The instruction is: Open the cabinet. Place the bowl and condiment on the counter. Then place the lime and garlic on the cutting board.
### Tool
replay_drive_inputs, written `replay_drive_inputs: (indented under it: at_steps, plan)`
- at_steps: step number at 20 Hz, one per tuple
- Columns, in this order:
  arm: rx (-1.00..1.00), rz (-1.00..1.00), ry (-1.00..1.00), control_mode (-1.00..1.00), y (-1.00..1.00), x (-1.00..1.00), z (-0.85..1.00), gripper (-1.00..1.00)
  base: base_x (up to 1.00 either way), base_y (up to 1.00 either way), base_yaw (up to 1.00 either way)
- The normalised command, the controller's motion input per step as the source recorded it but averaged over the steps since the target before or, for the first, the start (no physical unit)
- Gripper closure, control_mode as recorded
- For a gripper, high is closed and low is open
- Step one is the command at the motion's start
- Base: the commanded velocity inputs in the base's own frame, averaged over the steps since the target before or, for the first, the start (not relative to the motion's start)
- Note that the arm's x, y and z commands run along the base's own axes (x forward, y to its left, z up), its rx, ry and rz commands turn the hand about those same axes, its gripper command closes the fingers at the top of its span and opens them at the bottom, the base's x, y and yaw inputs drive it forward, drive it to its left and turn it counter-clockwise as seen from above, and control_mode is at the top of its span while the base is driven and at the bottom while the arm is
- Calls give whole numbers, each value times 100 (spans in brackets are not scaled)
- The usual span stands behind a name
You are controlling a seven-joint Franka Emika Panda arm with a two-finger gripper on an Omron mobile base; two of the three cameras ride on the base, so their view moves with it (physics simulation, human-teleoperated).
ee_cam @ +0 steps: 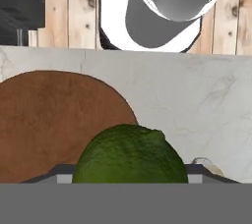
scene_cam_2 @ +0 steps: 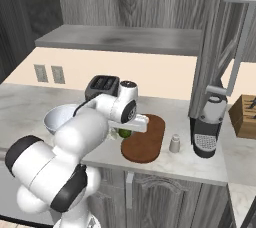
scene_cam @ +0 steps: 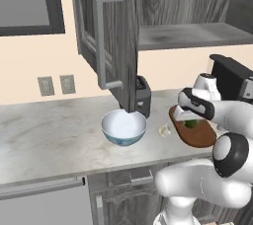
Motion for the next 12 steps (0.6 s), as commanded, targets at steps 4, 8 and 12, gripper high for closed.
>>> replay_drive_inputs:
  at_steps: [4, 8, 12]
  plan:
    - [-2, 0, 14, -100, -6, 100, -3, 100, 0, 0, 0]
    - [-1, 0, 4, -100, -25, 59, -1, 100, 0, 0, 0]
    - [-1, 0, 0, -100, -54, 18, -21, 100, 0, 0, 0]
